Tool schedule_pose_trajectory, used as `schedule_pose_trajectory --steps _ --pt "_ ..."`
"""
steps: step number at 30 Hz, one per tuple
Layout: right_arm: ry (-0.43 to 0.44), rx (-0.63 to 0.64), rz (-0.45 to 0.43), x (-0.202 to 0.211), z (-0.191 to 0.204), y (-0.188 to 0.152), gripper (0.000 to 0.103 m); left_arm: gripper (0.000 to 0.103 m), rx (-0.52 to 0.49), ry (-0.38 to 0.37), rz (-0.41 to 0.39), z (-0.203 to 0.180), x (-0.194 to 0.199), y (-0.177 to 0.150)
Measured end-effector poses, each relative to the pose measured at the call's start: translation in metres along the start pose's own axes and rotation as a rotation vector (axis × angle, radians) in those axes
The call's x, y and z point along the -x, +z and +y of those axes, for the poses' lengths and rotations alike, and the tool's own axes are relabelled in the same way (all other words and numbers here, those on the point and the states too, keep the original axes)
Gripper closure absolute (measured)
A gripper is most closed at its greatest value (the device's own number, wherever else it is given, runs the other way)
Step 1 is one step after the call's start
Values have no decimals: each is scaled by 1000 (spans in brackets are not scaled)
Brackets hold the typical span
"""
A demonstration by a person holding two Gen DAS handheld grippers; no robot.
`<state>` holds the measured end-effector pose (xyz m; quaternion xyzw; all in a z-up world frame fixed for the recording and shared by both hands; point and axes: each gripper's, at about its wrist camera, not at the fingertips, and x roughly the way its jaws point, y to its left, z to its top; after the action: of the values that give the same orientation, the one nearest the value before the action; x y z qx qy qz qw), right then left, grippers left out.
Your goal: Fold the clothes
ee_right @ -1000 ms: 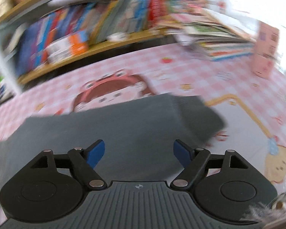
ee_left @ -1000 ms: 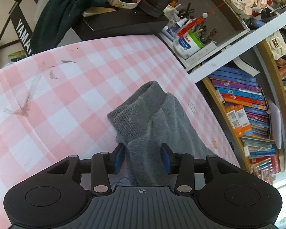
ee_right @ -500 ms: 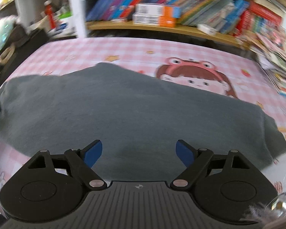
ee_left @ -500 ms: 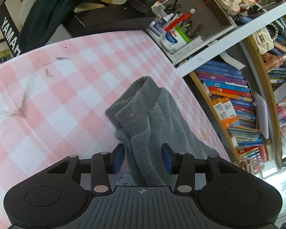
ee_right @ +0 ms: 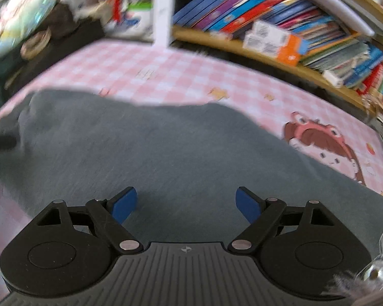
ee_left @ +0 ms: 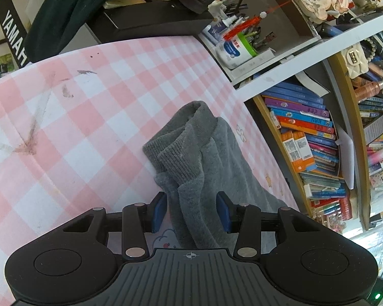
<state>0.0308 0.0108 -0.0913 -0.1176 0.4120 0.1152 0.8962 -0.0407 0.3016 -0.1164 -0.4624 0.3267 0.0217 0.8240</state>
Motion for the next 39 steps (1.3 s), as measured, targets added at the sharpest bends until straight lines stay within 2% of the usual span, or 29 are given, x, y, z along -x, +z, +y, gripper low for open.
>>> schedule_pose_trajectory --steps 5,13,16,18,22,24,31,35,39 --pt "-23 1 30 5 16 -15 21 60 45 -6 -2 3 0 1" --pt "-34 -2 11 7 20 -24 21 67 70 -8 -26 3 -4 1" --pt "-36 14 9 6 20 -22 21 76 94 2 -34 4 -5 0" --pt "-30 15 10 6 19 -22 21 86 99 13 -29 4 -8 1" --pt "-1 22 5 5 15 -22 19 91 103 8 -33 1 -9 2" --pt "14 25 3 4 13 -22 19 92 51 -12 -56 -10 -4 2" --pt "103 41 -39 12 -7 -17 18 92 -238 -59 -148 -75 19 -13" --pt "130 -25 -119 30 -36 -13 16 92 -396 -70 -194 -113 30 -24" --pt "139 -132 -137 41 -77 -17 15 92 -530 -55 -223 -146 31 -44"
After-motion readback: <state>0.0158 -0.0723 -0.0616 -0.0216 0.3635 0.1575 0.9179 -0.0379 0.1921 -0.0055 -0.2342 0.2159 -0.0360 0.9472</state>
